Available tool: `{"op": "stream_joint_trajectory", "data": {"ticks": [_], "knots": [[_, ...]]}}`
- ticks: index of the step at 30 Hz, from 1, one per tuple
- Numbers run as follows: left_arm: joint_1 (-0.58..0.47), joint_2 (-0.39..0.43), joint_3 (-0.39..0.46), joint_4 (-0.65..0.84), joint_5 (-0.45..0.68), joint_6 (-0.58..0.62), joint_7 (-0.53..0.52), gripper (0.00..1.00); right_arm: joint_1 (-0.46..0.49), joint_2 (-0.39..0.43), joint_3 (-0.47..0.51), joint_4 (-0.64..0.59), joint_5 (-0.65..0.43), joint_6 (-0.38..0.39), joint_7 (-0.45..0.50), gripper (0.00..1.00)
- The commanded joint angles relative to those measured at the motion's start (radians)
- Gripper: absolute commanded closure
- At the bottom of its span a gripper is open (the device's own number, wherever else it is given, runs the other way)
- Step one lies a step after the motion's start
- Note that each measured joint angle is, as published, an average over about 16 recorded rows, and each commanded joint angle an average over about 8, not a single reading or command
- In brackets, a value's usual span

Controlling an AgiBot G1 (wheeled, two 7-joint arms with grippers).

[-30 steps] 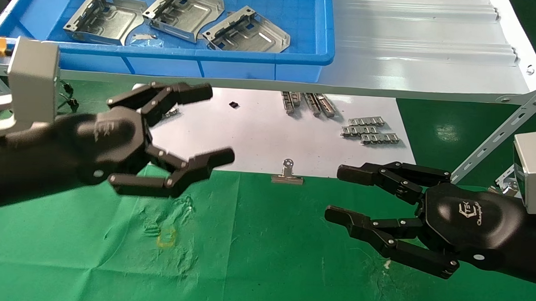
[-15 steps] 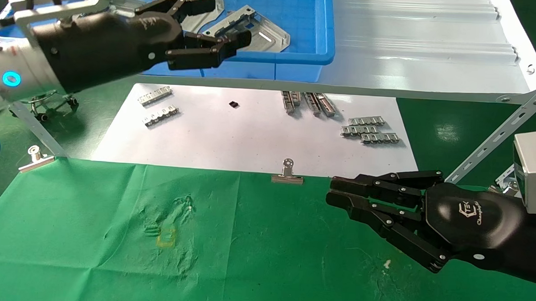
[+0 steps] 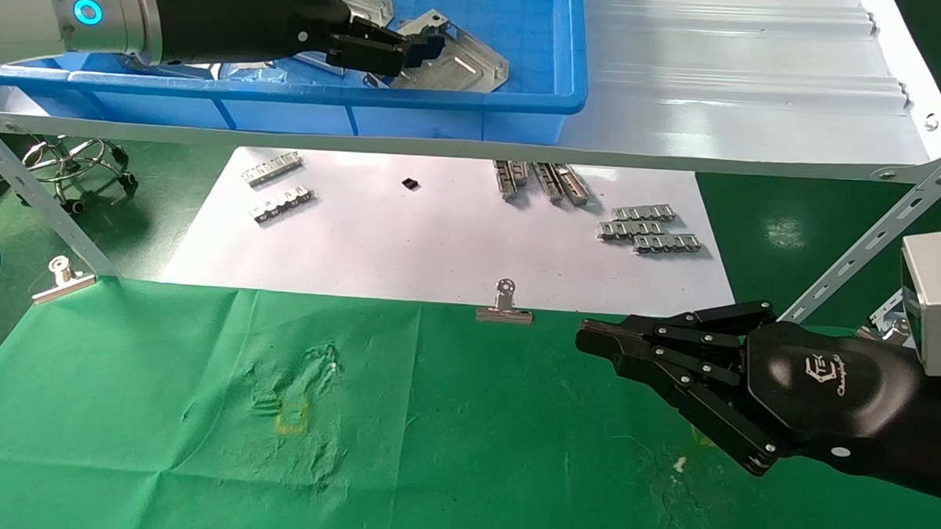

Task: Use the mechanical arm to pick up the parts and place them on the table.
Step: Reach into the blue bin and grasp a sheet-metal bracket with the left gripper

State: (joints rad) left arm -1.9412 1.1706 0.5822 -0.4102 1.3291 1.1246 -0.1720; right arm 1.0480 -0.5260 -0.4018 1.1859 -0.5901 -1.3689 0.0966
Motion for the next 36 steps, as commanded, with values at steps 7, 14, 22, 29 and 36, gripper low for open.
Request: {"op": "stream_joint_trajectory", "data": {"ticks": [7, 14, 22, 29, 36], "knots": [[-0.089, 0.067, 0.039, 0.185, 0.050, 0.047, 0.067, 0.19, 0.000, 0.000, 0.000, 0.000, 0.000, 0.000, 0.000, 1.00], [-0.121, 0.096, 0.043, 0.272, 0.058, 0.031, 0.112, 0.97, 0.000, 0.000, 0.000, 0.000, 0.000, 0.000, 0.000, 1.00], [-0.134, 0.122, 0.045, 0.334, 0.064, -0.011, 0.146, 1.00, 0.000, 0.000, 0.000, 0.000, 0.000, 0.000, 0.000, 1.00], [-0.142, 0.136, 0.047, 0.370, 0.067, -0.042, 0.149, 1.00, 0.000, 0.000, 0.000, 0.000, 0.000, 0.000, 0.000, 1.00], [-0.144, 0.139, 0.046, 0.386, 0.067, -0.054, 0.157, 1.00, 0.000, 0.000, 0.000, 0.000, 0.000, 0.000, 0.000, 1.00]]}}
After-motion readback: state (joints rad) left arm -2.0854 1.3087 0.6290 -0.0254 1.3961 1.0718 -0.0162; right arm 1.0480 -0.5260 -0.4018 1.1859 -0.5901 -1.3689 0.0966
